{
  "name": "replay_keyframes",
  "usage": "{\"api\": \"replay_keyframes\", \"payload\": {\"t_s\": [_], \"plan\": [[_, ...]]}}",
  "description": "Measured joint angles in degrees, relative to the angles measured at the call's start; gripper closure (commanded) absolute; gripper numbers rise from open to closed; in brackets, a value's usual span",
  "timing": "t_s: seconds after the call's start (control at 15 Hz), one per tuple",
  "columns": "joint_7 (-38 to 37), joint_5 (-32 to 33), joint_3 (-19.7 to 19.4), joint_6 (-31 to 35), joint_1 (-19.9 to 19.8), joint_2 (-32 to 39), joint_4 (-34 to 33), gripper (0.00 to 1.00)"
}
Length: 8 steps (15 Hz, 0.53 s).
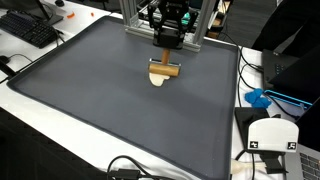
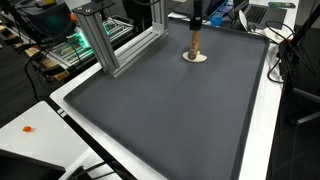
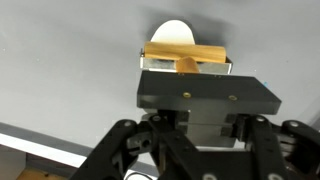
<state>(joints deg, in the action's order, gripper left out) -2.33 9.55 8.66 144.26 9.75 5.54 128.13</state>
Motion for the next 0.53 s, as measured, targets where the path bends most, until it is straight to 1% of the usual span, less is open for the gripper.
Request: {"api": "replay_keyframes", "payload": {"t_s": [0.53], "plan": [[-0.9, 0.0, 0.0, 4.5, 0.0, 0.4, 0.9, 0.65]]}}
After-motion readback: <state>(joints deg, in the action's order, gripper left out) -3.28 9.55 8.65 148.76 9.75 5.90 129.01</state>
